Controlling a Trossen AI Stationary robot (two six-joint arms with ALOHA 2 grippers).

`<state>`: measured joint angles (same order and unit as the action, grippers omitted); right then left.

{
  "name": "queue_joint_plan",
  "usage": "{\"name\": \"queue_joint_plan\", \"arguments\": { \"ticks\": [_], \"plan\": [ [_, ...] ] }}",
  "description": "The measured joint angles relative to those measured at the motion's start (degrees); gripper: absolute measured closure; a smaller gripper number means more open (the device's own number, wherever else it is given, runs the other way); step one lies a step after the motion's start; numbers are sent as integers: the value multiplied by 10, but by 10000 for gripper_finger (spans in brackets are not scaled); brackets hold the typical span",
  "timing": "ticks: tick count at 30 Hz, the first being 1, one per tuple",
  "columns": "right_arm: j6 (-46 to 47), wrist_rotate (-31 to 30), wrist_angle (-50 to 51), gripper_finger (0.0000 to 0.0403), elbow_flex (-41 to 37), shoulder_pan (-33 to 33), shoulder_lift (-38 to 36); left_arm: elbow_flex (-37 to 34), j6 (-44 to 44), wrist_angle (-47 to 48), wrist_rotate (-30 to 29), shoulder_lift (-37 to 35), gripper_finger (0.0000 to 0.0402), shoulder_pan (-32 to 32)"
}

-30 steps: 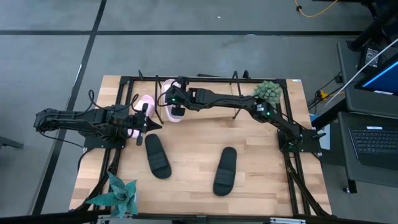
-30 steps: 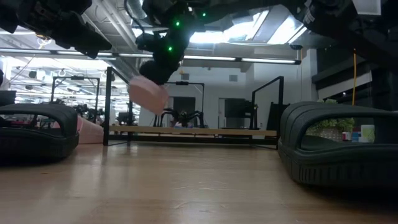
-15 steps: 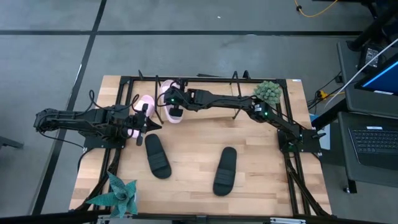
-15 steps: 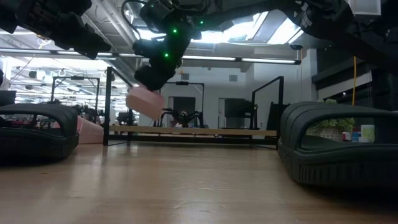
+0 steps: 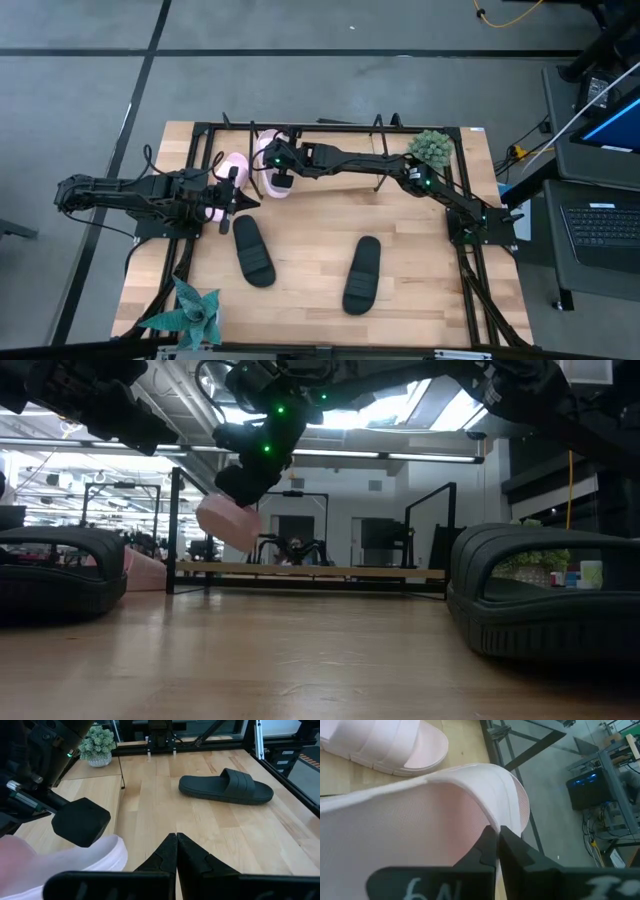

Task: Pick and place slides into the shelf
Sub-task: Put the right pink slide on the shelf

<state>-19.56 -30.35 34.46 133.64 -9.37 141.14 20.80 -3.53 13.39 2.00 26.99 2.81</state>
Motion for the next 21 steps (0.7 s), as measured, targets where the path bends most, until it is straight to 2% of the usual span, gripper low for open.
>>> {"name": "queue_joint_plan", "arguments": {
  "ticks": [21],
  "plan": [
    [-19,-1,-2,395,0,-6,24,0,0,2,0,0,401,0]
  ]
}}
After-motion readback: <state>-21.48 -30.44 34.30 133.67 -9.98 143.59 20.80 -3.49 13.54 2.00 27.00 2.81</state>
